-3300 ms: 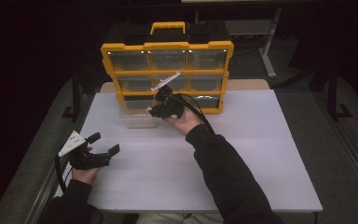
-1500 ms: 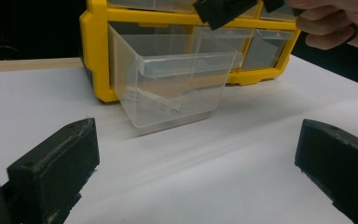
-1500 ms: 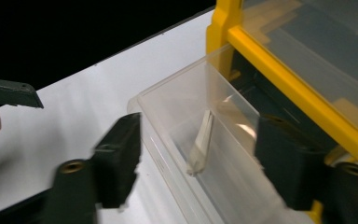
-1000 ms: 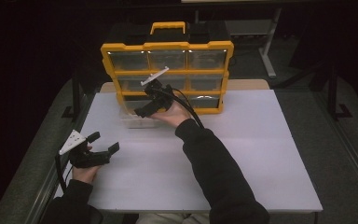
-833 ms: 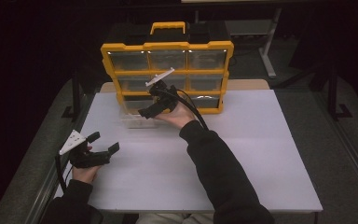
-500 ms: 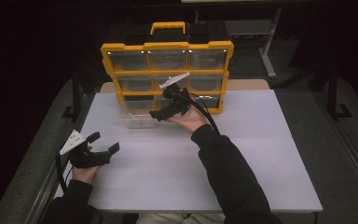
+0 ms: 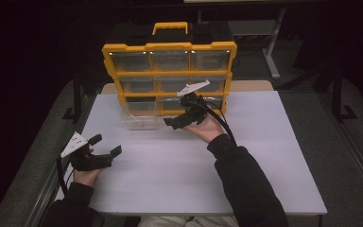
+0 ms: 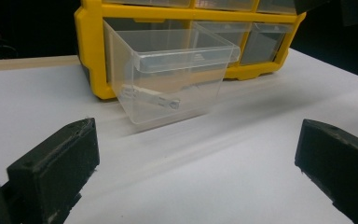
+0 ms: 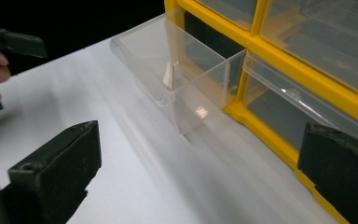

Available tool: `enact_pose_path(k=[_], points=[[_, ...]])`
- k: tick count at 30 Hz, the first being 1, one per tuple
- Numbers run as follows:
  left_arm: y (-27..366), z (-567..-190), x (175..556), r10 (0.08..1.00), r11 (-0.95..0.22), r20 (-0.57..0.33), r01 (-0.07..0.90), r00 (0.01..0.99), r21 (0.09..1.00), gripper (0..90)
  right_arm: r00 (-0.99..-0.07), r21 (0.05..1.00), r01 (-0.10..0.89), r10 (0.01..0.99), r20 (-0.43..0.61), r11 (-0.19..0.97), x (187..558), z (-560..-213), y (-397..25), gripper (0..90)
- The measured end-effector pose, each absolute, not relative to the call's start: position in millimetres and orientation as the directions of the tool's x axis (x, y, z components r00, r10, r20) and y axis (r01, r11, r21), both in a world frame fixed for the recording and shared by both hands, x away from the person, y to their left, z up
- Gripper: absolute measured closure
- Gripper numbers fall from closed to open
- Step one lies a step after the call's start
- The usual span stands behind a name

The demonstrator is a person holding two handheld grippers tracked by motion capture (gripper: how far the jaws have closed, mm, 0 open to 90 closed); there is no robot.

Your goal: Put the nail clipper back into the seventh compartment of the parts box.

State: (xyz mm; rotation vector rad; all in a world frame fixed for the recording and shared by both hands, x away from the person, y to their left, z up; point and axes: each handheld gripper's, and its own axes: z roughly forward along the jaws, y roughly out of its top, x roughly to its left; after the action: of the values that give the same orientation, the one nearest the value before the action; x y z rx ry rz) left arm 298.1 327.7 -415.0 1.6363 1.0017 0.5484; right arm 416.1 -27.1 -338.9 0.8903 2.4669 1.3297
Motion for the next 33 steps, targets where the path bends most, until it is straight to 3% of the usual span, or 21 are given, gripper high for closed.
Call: enact_pose_path(k=[33], points=[[327.3,-414.9,295.0,0.83,-0.067,-0.13,0.327,0.543,0.943,0.0,-0.708,0.853,0.445,0.69,0.149,0.272,367.0,-374.7,-122.9,0.0]])
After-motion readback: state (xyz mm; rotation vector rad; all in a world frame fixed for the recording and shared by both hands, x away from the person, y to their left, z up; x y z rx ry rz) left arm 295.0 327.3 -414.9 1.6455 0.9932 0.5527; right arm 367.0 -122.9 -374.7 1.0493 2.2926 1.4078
